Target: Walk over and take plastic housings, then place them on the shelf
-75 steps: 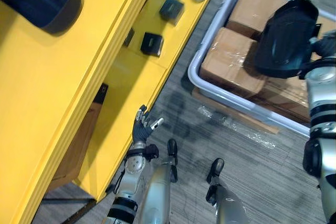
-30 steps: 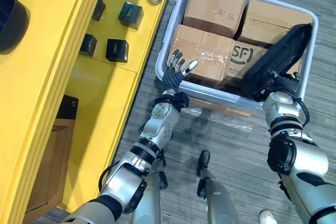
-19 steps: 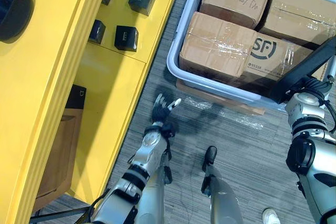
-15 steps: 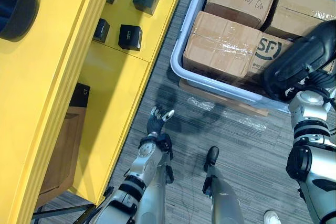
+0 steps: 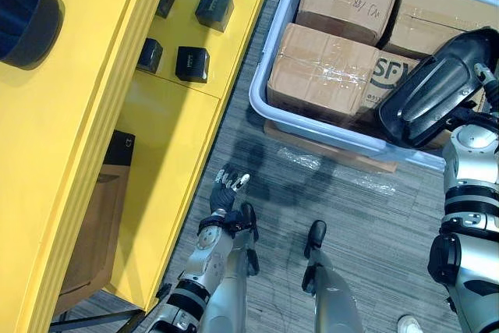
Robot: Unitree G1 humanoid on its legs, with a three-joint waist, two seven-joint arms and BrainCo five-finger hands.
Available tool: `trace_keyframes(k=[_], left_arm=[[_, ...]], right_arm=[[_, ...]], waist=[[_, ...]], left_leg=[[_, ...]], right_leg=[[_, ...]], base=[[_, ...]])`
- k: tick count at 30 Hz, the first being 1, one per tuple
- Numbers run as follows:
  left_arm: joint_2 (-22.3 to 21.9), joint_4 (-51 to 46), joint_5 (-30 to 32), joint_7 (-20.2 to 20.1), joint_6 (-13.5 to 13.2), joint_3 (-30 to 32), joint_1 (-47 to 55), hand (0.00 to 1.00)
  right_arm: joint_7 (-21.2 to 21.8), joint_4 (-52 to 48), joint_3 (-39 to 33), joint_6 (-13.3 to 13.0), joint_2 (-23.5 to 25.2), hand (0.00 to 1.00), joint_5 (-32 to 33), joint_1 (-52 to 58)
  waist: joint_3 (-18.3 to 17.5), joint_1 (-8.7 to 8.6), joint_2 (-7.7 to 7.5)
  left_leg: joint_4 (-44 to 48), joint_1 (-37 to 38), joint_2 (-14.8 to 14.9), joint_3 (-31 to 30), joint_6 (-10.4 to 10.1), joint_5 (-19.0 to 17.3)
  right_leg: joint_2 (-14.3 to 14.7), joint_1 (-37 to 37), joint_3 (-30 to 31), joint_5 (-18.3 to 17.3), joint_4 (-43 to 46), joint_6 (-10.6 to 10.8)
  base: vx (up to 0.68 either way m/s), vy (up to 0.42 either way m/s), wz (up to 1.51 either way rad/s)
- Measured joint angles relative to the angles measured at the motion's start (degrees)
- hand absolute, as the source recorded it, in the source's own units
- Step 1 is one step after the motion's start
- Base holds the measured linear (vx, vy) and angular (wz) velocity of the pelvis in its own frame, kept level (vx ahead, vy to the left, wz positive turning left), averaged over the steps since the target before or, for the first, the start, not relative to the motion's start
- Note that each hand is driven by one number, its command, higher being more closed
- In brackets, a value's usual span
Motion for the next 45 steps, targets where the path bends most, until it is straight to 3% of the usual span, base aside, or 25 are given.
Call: trace_keyframes(k=[4,11,19,23,30,31,37,45], left_arm=[[-0.12,0.02,-0.36,0.25,0.0,-0.03,0.17,0.0],[-0.91,0.23,-0.52,0.44,0.0,0.14,0.23,0.0],[-1.41,0.21,-1.89,0.46,0.0,0.38,1.62,0.0],[-1.41,0.13,-2.43,0.4,0.0,0.31,2.4,0.0],[-1.98,-1.93,-2.58,-0.78,0.03,-0.11,3.92,0.0],[-2.12,-1.98,-2.58,-0.93,0.05,-0.11,3.93,0.0],[-2.32,-2.5,-2.72,-1.88,0.79,0.11,4.03,0.0],[-3.59,-6.37,-3.04,-2.24,2.34,0.72,5.99,0.0]], right_arm=[[-0.78,0.15,-1.18,0.0,0.64,0.0,0.79,0.07],[-0.53,11.13,-3.37,1.52,1.14,0.0,5.4,-0.75],[3.07,23.9,-3.3,2.83,0.43,0.0,9.73,-7.33],[5.01,30.58,-1.96,3.13,-4.96,0.0,9.88,-10.69],[8.13,39.75,6.5,4.35,-15.24,0.0,11.67,-18.94],[8.4,40.12,6.87,4.49,-15.9,1.0,11.91,-19.07],[10.32,44.53,9.16,6.85,-20.56,1.0,13.03,-20.91],[17.24,46.78,7.46,8.76,-20.21,1.0,16.25,-20.76]], waist=[[0.0,0.08,0.01],[-0.26,0.98,0.46],[-0.26,1.69,1.19],[-0.11,2.78,1.71],[0.38,3.83,4.52],[0.43,4.11,4.65],[0.46,4.7,4.75],[0.46,4.32,4.85]], left_leg=[[-0.06,-0.05,-0.03,0.08,0.01,0.01],[-0.16,-0.61,-0.41,-0.23,0.16,0.12],[0.21,-2.3,-0.76,-1.96,0.54,0.4],[0.81,-3.9,-0.92,-3.09,0.64,0.45],[0.75,-7.3,-1.5,-4.06,1.55,1.15],[0.73,-7.31,-1.53,-4.05,1.55,1.15],[0.59,-7.73,-1.63,-4.01,1.54,1.15],[0.63,-6.54,-1.13,-3.9,1.43,1.07]], right_leg=[[-0.01,-0.11,0.1,0.03,-0.03,-0.04],[-0.04,-0.52,-0.02,0.03,-0.04,-0.04],[-0.17,-0.96,-1.6,0.13,-0.04,-0.07],[-0.35,-1.6,-2.76,0.15,-0.05,-0.05],[-0.59,-3.93,-4.03,1.08,-1.06,0.18],[-0.61,-3.94,-4.03,1.09,-1.08,0.19],[-0.58,-4.03,-4.13,1.34,-1.95,0.26],[-0.14,-2.92,-4.1,1.44,-1.93,0.13]], base=[[0.0,-0.002,-0.01],[0.0,0.0,0.01],[0.01,-0.004,0.12],[0.01,-0.005,0.13],[0.01,-0.002,0.07],[0.03,-0.003,0.03],[0.03,-0.008,0.0],[0.02,-0.011,-0.02]])
